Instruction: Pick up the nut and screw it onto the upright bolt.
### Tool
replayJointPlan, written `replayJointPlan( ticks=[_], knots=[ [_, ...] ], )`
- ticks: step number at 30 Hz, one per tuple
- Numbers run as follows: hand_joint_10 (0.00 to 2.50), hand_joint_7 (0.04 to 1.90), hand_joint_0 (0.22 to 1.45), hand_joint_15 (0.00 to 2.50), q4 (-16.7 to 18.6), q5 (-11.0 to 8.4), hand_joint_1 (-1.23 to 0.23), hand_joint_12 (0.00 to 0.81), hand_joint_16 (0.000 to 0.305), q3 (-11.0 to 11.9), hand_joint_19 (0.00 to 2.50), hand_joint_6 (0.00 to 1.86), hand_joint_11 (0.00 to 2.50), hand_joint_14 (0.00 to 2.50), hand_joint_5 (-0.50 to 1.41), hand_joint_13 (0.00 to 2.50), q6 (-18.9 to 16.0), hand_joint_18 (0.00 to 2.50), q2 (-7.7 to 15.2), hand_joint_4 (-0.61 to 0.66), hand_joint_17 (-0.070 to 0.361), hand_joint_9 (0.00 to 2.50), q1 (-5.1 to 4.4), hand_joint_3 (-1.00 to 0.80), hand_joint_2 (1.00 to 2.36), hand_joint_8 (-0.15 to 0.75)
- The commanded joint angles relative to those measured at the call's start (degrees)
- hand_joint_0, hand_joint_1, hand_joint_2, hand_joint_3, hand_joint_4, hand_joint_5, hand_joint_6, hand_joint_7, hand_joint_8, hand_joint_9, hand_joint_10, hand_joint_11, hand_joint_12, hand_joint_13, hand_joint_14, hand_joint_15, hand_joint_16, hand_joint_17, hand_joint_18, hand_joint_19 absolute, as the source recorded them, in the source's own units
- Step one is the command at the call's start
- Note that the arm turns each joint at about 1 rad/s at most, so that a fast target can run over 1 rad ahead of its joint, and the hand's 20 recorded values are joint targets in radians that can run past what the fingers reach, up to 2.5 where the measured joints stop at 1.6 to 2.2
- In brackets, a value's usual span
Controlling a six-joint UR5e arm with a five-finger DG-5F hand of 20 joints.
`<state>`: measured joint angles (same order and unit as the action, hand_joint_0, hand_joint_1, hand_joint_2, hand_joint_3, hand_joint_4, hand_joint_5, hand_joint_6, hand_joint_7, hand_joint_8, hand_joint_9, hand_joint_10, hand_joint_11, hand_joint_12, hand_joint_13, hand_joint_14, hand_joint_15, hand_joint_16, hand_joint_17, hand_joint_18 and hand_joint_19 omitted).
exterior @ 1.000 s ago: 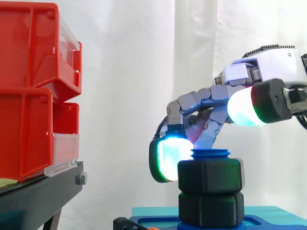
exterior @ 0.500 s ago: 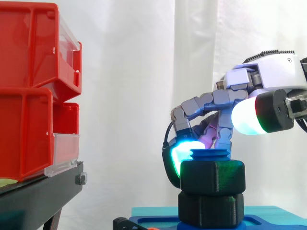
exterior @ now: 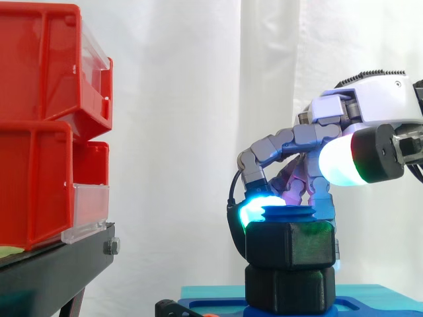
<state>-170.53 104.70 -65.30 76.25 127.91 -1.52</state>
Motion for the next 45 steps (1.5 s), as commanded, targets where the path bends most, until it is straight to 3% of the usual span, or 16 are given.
replayJointPlan(
  ticks=[1,3,15,19,28,34,41,45],
  knots=[
    [0.00,1.42,0.53,0.00,0.1,0.07,-0.28,0.182,0.010,0.0,0.00,0.57,0.00,0.00,0.07,0.95,-0.1,0.59,0.0,0.12,0.022,1.42,0.03,-0.50,1.00,0.292],
    [0.00,1.55,0.53,0.00,0.0,0.16,-0.27,0.195,0.011,0.1,0.00,0.50,0.00,0.00,0.07,0.92,-0.1,0.55,0.0,0.14,0.025,1.39,0.12,-0.50,1.00,0.297],
    [0.00,1.30,0.51,0.00,-2.2,2.18,-0.22,0.226,0.016,4.1,0.00,0.50,0.00,0.00,0.00,0.86,0.5,0.48,0.0,0.23,0.036,1.27,0.99,-0.50,1.00,0.308],
    [0.00,1.12,0.50,0.00,-2.0,2.44,-0.21,0.233,0.017,4.6,0.00,0.50,0.00,0.00,-0.03,0.84,0.5,0.47,0.0,0.27,0.039,1.24,1.08,-0.50,1.00,0.304],
    [0.00,0.81,0.49,0.00,0.9,2.09,-0.19,0.251,0.023,4.6,0.00,0.50,0.00,0.00,-0.08,0.76,0.5,0.41,0.1,0.26,0.051,1.14,-0.15,-0.50,1.00,0.285],
    [0.00,0.72,0.48,0.00,2.4,0.69,-0.17,0.268,0.026,3.1,0.00,0.50,0.00,0.00,-0.09,0.67,0.5,0.31,0.1,0.24,0.059,1.03,-1.47,-0.50,1.00,0.269],
    [0.00,0.73,0.47,0.00,5.2,0.60,-0.11,0.307,0.031,0.3,0.00,0.50,0.00,0.00,-0.10,0.42,0.4,0.00,0.1,0.23,0.069,0.83,-1.64,-0.50,1.00,0.257],
    [0.00,0.75,0.47,0.00,5.5,0.60,-0.10,0.322,0.033,-1.2,0.00,0.50,0.00,0.00,-0.10,0.32,0.4,0.00,0.1,0.23,0.075,0.74,-1.73,-0.50,1.00,0.255]
  ],
)
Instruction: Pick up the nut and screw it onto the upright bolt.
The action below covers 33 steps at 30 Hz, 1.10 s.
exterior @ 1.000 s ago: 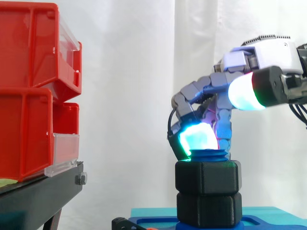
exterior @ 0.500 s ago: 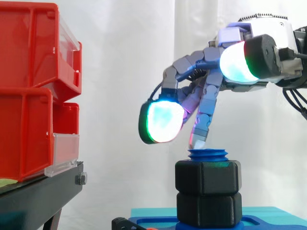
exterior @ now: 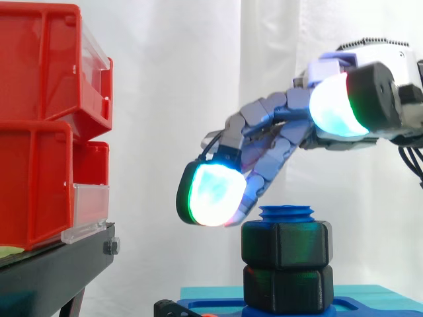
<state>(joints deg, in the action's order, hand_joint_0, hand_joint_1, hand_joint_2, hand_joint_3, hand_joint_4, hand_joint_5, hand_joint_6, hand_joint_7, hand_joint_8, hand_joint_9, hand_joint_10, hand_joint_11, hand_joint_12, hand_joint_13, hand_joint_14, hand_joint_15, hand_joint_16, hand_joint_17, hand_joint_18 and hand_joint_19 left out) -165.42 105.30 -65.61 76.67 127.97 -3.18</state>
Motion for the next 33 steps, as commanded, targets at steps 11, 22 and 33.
replayJointPlan(
  ticks=[11,22,33],
  knots=[
    [0.00,0.86,0.47,0.00,2.0,-0.01,-0.06,0.342,0.037,-3.8,0.00,0.50,0.00,0.00,-0.10,0.21,-0.3,0.00,0.0,0.24,0.084,0.61,0.20,-0.50,1.00,0.258],
    [0.00,1.15,0.47,0.00,2.0,0.08,-0.07,0.333,0.036,-3.8,0.00,0.50,0.00,0.00,-0.07,0.23,-0.3,0.00,0.0,0.26,0.082,0.62,0.46,-0.50,1.00,0.266],
    [0.00,1.43,0.48,0.00,2.2,0.34,-0.09,0.326,0.033,-3.8,0.00,0.50,0.00,0.00,-0.03,0.30,-0.3,0.00,0.0,0.22,0.075,0.69,1.16,-0.50,1.00,0.280]
  ],
)
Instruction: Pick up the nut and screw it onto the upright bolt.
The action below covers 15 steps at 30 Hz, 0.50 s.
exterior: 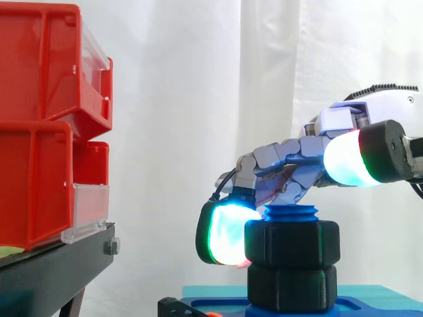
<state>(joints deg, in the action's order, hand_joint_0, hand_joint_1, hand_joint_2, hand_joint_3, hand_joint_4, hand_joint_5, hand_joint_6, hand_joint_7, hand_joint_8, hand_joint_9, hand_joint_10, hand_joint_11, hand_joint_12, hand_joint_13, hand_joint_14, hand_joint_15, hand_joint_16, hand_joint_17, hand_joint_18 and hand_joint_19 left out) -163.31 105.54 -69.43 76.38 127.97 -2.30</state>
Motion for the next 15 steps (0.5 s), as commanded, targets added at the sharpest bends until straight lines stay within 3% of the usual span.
replayJointPlan(
  ticks=[1,15],
  knots=[
    [0.00,1.47,0.49,0.00,0.1,0.28,-0.10,0.321,0.033,0.0,0.00,0.50,0.00,0.00,-0.03,0.32,0.0,0.00,0.0,0.22,0.073,0.71,0.36,-0.50,1.00,0.283],
    [0.00,1.48,0.51,0.00,0.2,0.63,-0.19,0.286,0.025,0.0,0.00,0.55,0.00,0.00,0.01,0.49,0.0,0.04,0.0,0.19,0.055,0.92,0.89,-0.50,1.00,0.288]
  ],
)
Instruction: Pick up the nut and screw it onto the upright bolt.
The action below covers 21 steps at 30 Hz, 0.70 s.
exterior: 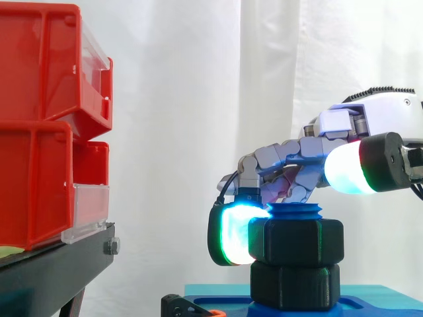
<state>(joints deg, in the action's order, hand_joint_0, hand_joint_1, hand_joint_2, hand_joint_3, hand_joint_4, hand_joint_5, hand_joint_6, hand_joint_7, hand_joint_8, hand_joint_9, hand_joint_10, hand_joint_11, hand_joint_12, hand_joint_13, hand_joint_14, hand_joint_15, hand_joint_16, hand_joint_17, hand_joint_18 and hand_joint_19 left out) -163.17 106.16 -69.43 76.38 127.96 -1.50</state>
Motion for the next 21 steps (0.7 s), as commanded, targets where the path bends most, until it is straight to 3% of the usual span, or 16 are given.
replayJointPlan(
  ticks=[1,4,9,12,16,21],
  knots=[
    [0.00,1.47,0.51,0.00,0.0,0.01,-0.19,0.286,0.025,0.0,0.00,0.55,0.00,0.00,0.01,0.49,0.0,0.04,-0.1,0.20,0.055,0.93,0.10,-0.50,1.00,0.288],
    [0.00,1.54,0.51,0.00,0.0,0.01,-0.19,0.285,0.024,0.1,0.00,0.50,0.00,0.00,0.01,0.50,0.0,0.05,0.0,0.21,0.054,0.93,0.10,-0.50,1.00,0.287],
    [0.00,1.23,0.49,0.00,0.2,0.27,-0.17,0.297,0.026,0.1,0.00,0.50,0.00,0.00,-0.04,0.49,0.0,0.04,-0.1,0.25,0.059,0.90,0.45,-0.50,1.00,0.281],
    [0.00,1.03,0.48,0.00,-0.7,1.42,-0.15,0.309,0.029,1.3,0.00,0.50,0.00,0.00,-0.07,0.47,0.1,0.02,-0.1,0.27,0.065,0.86,0.98,-0.50,1.00,0.276],
    [0.00,0.83,0.47,0.00,-4.0,3.00,-0.13,0.316,0.031,3.5,0.00,0.50,0.00,0.00,-0.10,0.44,1.1,0.00,-0.1,0.24,0.071,0.80,1.68,-0.50,1.00,0.264],
    [0.00,0.74,0.46,0.00,-8.1,3.70,-0.13,0.326,0.034,6.2,0.00,0.50,0.00,0.00,-0.13,0.40,3.4,0.00,-0.1,0.22,0.077,0.74,2.82,-0.50,1.00,0.257]
  ],
)
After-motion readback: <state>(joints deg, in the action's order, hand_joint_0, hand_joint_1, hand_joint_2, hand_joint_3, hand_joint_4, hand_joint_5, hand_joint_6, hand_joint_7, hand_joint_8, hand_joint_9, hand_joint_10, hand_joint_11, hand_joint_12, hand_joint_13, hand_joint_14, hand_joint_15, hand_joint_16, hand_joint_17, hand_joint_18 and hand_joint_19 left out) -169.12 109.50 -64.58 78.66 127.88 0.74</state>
